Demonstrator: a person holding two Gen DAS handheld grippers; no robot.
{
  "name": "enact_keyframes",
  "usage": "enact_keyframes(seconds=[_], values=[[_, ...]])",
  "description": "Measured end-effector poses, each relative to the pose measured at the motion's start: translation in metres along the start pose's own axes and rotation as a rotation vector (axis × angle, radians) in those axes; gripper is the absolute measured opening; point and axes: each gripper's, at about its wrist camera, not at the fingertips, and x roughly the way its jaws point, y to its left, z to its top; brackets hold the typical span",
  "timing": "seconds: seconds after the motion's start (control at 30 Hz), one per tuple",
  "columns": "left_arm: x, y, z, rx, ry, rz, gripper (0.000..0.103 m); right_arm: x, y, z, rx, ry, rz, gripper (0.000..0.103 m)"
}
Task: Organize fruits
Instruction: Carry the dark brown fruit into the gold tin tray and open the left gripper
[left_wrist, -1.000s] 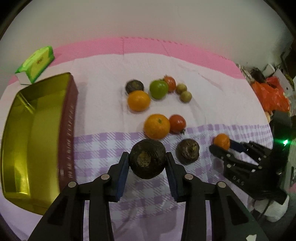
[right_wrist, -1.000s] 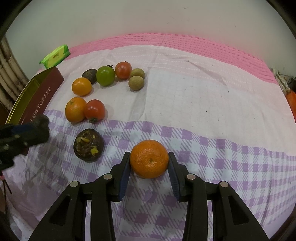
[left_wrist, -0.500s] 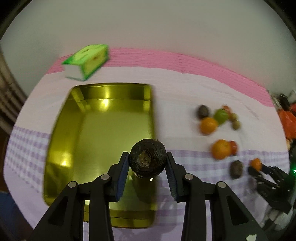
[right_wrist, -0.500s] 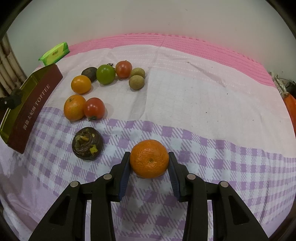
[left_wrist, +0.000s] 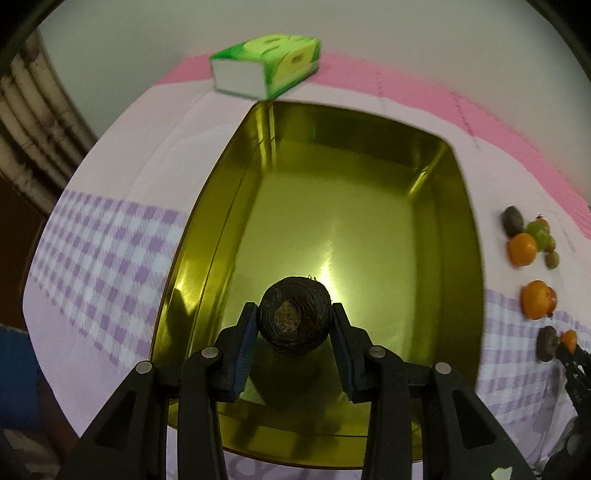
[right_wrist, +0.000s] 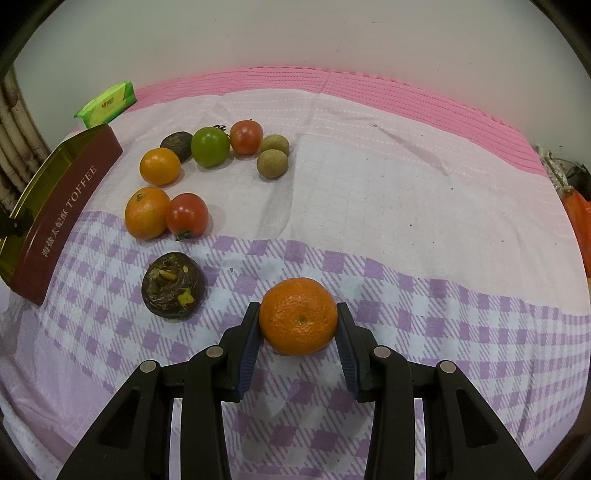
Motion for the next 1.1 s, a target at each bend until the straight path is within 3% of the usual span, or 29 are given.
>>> enact_keyframes(seconds=[0.47,0.83,0.97,1.03,1.1], values=[[0.016,0.004,-0.007,-0.009,0.057,0.037,0.036,0.001,0.0,0.001,0.007,0.005,-0.008,0.04],[0.021,0.01,-0.01,-0.028,0.061,0.016,0.037,0.001,0.0,0.002,0.013,0.013,-0.012,0.04],[0.015,0.013,-0.01,-0.043,0.052,0.005,0.046,0.002,0.002,0.002,0.013,0.012,-0.017,0.04],[0.007,0.012,-0.009,-0.043,0.03,-0.004,0.057,0.001,0.001,0.001,0.017,0.01,-0.02,0.04],[-0.001,0.012,-0.008,-0.039,0.007,-0.013,0.061,0.001,0.001,0.001,0.017,0.008,-0.024,0.04]])
